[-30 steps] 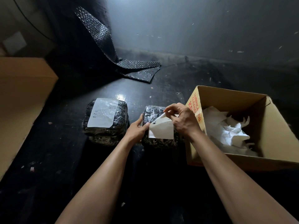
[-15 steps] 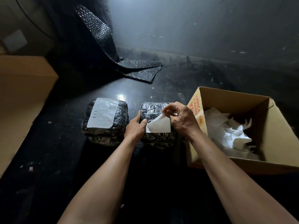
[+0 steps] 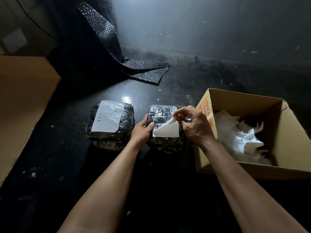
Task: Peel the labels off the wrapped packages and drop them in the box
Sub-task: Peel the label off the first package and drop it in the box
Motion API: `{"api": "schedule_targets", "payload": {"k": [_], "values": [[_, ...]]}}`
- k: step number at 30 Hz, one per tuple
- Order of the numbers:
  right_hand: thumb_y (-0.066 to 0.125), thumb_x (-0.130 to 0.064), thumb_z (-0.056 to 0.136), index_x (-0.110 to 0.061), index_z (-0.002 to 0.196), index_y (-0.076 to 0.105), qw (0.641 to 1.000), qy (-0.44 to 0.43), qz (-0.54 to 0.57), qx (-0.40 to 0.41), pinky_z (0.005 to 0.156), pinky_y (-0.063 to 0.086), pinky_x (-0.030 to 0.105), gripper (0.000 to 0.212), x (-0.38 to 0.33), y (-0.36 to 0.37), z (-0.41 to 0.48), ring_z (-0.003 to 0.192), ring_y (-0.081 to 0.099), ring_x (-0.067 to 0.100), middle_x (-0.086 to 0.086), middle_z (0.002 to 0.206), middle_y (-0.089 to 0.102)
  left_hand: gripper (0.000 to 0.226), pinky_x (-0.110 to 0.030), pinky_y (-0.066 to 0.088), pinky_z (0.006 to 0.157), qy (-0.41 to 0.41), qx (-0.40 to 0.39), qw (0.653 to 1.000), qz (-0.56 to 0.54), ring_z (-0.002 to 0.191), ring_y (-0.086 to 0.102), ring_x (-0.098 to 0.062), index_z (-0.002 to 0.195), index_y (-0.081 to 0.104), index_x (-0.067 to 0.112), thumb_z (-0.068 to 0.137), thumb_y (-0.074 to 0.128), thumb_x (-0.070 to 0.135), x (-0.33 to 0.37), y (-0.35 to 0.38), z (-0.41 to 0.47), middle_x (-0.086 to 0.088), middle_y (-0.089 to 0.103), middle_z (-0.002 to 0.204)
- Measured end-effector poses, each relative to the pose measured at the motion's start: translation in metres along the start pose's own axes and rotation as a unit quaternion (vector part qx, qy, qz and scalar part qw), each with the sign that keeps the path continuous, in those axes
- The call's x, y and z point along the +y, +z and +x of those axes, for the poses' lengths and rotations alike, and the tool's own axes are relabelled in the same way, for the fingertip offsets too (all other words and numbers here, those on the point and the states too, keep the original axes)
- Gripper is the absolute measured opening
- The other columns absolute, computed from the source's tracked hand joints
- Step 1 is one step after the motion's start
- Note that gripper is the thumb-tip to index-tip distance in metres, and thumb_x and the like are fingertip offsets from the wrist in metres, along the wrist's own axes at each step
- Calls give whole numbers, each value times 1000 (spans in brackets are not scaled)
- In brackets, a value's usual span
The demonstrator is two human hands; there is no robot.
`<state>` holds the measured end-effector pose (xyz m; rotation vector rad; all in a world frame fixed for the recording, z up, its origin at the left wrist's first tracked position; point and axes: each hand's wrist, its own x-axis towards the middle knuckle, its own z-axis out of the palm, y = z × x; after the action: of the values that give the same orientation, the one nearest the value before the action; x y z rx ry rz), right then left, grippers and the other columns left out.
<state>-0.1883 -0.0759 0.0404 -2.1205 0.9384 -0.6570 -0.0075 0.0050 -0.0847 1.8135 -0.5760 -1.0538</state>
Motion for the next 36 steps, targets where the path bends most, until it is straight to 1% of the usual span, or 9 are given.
{"api": "schedule_targets", "payload": {"k": [4,8,12,14,19,22,25,31,36], "values": [[69,-6,90,-19,92,76,1000,-3,-3,5,79,60,30,15,-5,0,-1,87,62,-4,-11,95,66,91,-45,46,109,-11,1,1000,-19,121,62,-18,147,42,42,61,63,66,-9,3,8,2,60,141],[69,-7,90,-20,90,76,1000,-8,-22,-13,76,58,27,15,-9,-5,0,90,66,7,-4,94,68,88,-46,46,108,-12,13,1000,-1,124,61,-20,146,41,46,63,60,69,-8,5,9,1,63,137],[70,-8,89,-22,90,76,999,-6,-34,-14,71,52,12,16,-12,-8,-3,89,66,6,-5,95,68,69,-42,42,112,1,21,1000,19,127,58,-17,148,40,43,84,64,53,0,5,3,1,59,142],[70,-9,90,-22,91,76,999,-9,-42,-14,69,50,11,14,-15,-9,-5,87,64,2,-7,95,68,63,-37,38,114,9,29,999,30,132,53,-18,150,39,40,91,63,45,-1,5,4,2,53,147],[71,-9,89,-22,90,76,999,-14,-48,-12,69,51,15,13,-18,-14,-12,84,63,-1,-9,91,67,63,-36,39,114,14,27,999,35,133,52,-17,150,39,38,92,65,42,-1,5,7,2,52,148],[70,-1,87,-17,90,76,999,-13,-34,-9,67,46,6,18,-19,-16,-16,84,62,-7,-9,90,66,63,-31,36,114,17,28,999,43,137,49,-16,151,40,35,93,65,39,-1,4,8,5,49,150],[68,3,87,-16,90,76,1000,-12,-26,-9,68,44,2,20,-21,-18,-20,86,62,-10,-11,91,66,63,-35,36,116,19,27,998,44,137,49,-18,151,39,34,93,64,38,-2,4,9,5,49,150],[70,-8,90,-22,92,75,999,-32,-25,11,73,53,20,15,-23,-33,-16,85,63,-1,-6,94,69,63,-38,33,118,16,22,998,52,141,44,-19,152,37,36,95,63,39,-2,3,10,4,44,154],[69,-9,90,-22,92,74,999,-36,-11,6,81,59,37,15,-32,-37,-13,92,66,7,-4,96,70,70,-38,38,114,9,21,997,76,135,51,-19,149,39,43,86,67,48,2,3,6,4,51,149]]}}
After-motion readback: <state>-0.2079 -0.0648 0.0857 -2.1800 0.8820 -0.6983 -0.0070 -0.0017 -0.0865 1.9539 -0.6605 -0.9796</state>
